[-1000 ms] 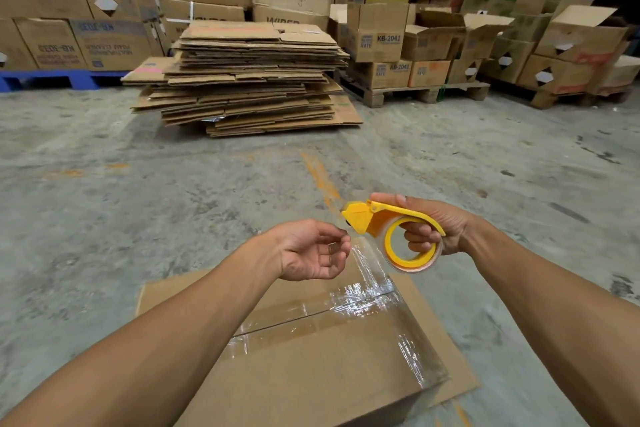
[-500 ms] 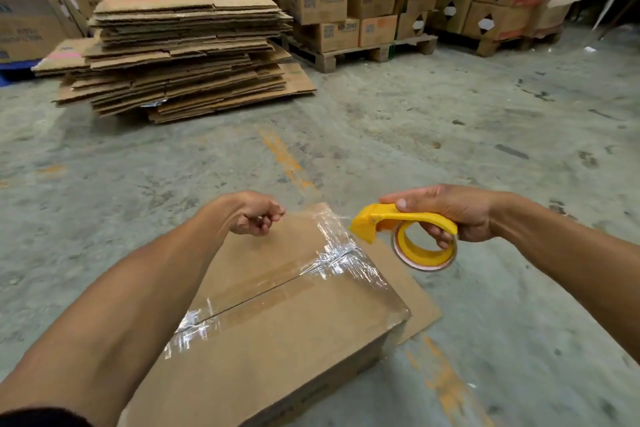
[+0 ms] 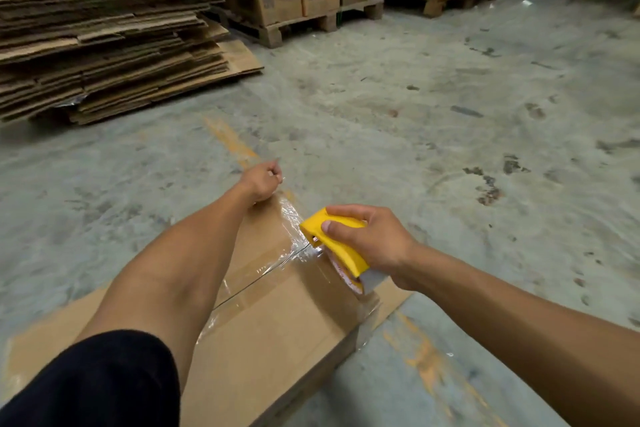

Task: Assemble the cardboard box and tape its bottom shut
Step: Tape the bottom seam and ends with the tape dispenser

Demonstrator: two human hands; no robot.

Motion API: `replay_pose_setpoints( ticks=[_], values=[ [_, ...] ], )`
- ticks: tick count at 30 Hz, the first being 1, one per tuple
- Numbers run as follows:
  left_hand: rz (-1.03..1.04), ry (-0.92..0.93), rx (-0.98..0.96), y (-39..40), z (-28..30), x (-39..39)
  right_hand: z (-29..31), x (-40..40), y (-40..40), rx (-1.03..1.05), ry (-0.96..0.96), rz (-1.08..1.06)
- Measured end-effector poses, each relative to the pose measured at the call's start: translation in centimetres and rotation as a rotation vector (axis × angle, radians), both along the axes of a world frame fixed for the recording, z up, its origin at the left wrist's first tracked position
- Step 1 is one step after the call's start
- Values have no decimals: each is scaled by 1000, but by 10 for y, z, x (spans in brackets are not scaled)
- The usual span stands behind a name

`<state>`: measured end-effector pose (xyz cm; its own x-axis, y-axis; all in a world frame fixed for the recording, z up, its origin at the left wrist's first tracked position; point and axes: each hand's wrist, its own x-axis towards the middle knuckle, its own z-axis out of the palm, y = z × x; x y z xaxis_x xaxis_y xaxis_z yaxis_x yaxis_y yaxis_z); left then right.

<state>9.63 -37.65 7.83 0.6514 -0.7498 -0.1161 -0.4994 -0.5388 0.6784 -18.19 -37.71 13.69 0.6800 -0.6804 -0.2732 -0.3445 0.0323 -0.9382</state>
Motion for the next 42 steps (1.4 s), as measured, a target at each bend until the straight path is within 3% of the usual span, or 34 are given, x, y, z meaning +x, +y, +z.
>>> replay_pose_setpoints(
  ticks=[9, 20, 24, 26, 29, 32, 36, 38, 42],
  values=[
    [142, 79, -17, 8, -28, 25, -14, 18, -5, -9, 41, 40],
    [110, 215, 4, 10, -45, 34, -34, 23, -9, -65, 103, 56],
    [80, 334, 126, 10, -47, 39, -38, 23, -10, -75, 119, 34],
    [138, 248, 37, 11, -48, 41, -41, 24, -12, -69, 123, 20],
    [251, -42, -301, 27, -38, 29, -41, 26, -13, -45, 131, 18],
    [-36, -301, -432, 49, -26, -1, -37, 26, -13, -10, 128, 25],
    [-644, -354, -105, 69, -35, -44, -30, 28, -9, -5, 121, 24],
    [-711, -414, 21, 68, -45, -46, -27, 31, -6, -19, 121, 28],
    [-727, -488, 96, 64, -49, -43, -24, 25, 4, -84, 177, 48]
  ],
)
